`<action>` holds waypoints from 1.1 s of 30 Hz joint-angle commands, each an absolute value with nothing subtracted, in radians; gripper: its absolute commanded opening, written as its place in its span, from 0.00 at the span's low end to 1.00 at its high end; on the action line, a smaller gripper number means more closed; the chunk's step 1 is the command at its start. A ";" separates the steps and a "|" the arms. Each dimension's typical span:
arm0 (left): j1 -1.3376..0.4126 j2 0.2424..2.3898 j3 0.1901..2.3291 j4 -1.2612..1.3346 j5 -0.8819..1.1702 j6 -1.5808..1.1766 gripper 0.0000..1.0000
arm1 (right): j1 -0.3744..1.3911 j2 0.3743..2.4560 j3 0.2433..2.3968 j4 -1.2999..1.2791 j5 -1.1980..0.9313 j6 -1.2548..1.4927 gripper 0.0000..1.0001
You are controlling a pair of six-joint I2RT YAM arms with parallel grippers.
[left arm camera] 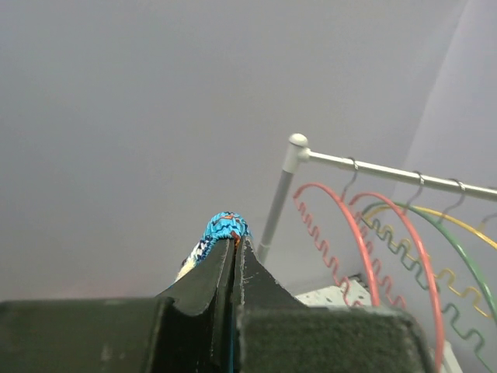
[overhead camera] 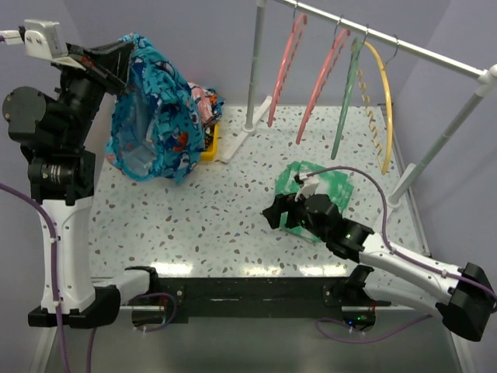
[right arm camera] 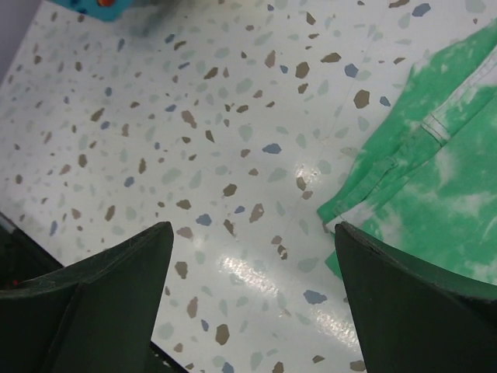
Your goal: Place the shorts on the hanger
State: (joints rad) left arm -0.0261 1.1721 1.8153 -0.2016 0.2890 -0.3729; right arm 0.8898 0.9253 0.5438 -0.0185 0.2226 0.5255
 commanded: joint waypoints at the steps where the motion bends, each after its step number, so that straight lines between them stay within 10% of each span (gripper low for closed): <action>1: -0.021 1.083 1.712 -0.164 0.443 -0.437 0.00 | 0.894 0.855 0.601 -0.057 0.175 0.610 0.88; 17: -0.538 0.948 0.807 -0.089 0.168 -0.555 0.00 | 0.905 0.859 0.612 0.026 0.130 0.710 0.82; 24: -0.638 1.149 0.808 -0.057 0.058 -0.557 0.00 | 0.969 1.006 0.612 0.078 0.164 0.736 0.80; 29: -0.640 1.200 0.909 -0.176 0.003 -0.505 0.50 | 1.031 1.092 0.638 0.083 0.228 0.729 0.79; 33: -0.641 1.166 0.965 -0.395 -0.138 -0.454 0.61 | 1.129 1.140 0.696 0.020 0.334 0.697 0.79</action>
State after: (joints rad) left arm -0.6376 1.2125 0.8738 -0.2333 0.0139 -0.5087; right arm 1.0515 1.1126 0.6109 0.0269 0.2070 0.7155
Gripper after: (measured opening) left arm 0.585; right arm 0.789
